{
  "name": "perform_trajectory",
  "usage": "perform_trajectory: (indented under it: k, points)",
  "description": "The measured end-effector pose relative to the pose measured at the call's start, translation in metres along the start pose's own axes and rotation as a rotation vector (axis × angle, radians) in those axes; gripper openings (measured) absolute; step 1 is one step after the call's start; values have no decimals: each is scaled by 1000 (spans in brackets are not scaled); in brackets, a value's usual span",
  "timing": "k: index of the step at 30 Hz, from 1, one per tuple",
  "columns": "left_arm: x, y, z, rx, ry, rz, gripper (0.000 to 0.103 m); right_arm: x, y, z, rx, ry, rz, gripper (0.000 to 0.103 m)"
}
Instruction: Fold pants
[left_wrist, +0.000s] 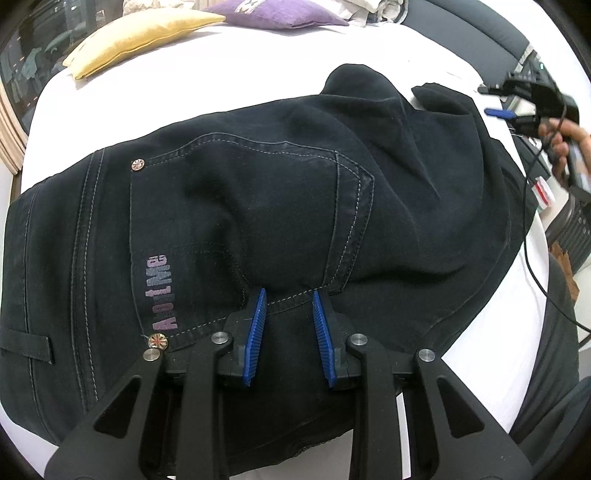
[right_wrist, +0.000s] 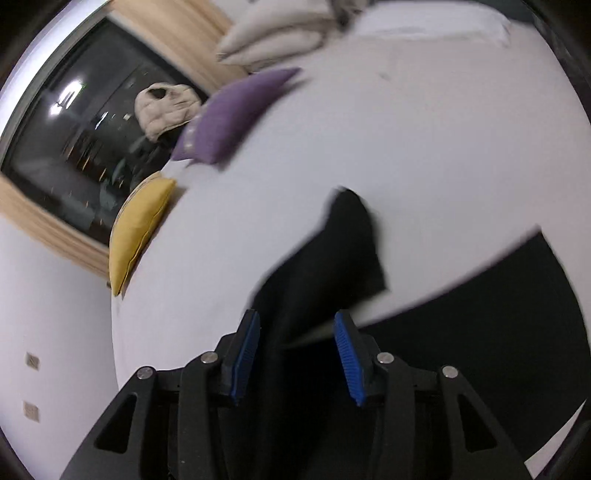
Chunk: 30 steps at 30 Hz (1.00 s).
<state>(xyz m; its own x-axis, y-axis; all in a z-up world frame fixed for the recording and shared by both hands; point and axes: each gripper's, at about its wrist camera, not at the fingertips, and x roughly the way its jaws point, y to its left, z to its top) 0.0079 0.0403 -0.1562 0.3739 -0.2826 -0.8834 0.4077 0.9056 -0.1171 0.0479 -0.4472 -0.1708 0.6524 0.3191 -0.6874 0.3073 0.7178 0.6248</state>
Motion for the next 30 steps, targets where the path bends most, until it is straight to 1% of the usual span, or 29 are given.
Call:
perform_trajectory:
  k: [1, 2, 3, 4, 6, 7, 9, 10, 11, 12, 13, 14, 15, 16, 18, 19, 21, 22, 23, 25, 26, 27, 30]
  points:
    - [-1, 0, 1, -2, 0, 1, 25, 3, -11, 0, 35, -1, 20, 46]
    - [-1, 0, 0, -4, -1, 4, 25, 10, -12, 0, 64, 1, 26, 46]
    - [-1, 0, 1, -6, -1, 7, 25, 18, -26, -1, 125, 12, 51, 46]
    - [0, 0, 1, -8, -2, 10, 25, 24, -24, 1, 154, 22, 78, 46]
    - [0, -1, 1, -8, -1, 12, 25, 40, -33, 3, 222, 49, 184, 46]
    - [0, -1, 1, -8, 0, 12, 25, 45, -36, 3, 238, 55, 201, 46]
    - [0, -1, 1, -8, 1, 13, 25, 55, -52, 8, 335, 40, 192, 46]
    - [1, -1, 1, -8, 1, 13, 25, 58, -59, 6, 397, 18, 178, 46]
    - [0, -1, 1, -8, 0, 13, 25, 59, -64, 10, 427, -1, 171, 46]
    - [1, -1, 1, -9, -2, 12, 25, 58, -66, 16, 419, -19, 139, 46]
    - [0, -1, 1, -10, -3, 11, 25, 56, -67, 19, 380, -16, 94, 46]
    - [0, -1, 1, -10, -5, 10, 25, 57, -63, 22, 345, -11, 70, 46]
    - [0, -1, 0, -10, -7, 9, 25, 58, -56, 27, 257, 5, 23, 46]
    - [0, -1, 0, -12, -9, 8, 25, 58, -52, 29, 210, 12, 8, 46]
    - [-1, 0, -1, -13, -10, 9, 25, 65, -39, 30, 98, 60, -38, 46]
    - [-1, 0, -1, -12, -10, 10, 25, 69, -34, 29, 58, 73, -43, 46]
    - [-2, 0, -1, -12, -9, 10, 25, 75, -22, 28, 16, 95, -44, 46]
    - [-2, 1, -1, -12, -8, 9, 25, 81, -13, 28, -11, 106, -57, 48]
    - [-2, 1, -2, -11, -8, 9, 25, 86, -8, 28, -32, 112, -74, 48]
    - [-2, 1, -1, -10, -7, 9, 25, 96, 3, 26, -121, 139, -143, 48]
    - [-2, 1, -2, -10, -8, 9, 25, 99, 12, 29, -144, 146, -158, 44]
    - [-2, 0, -1, -11, -8, 10, 25, 105, 16, 30, -174, 166, -170, 29]
    - [-3, 0, -1, -12, -10, 13, 25, 113, 26, 44, -208, 188, -206, 25]
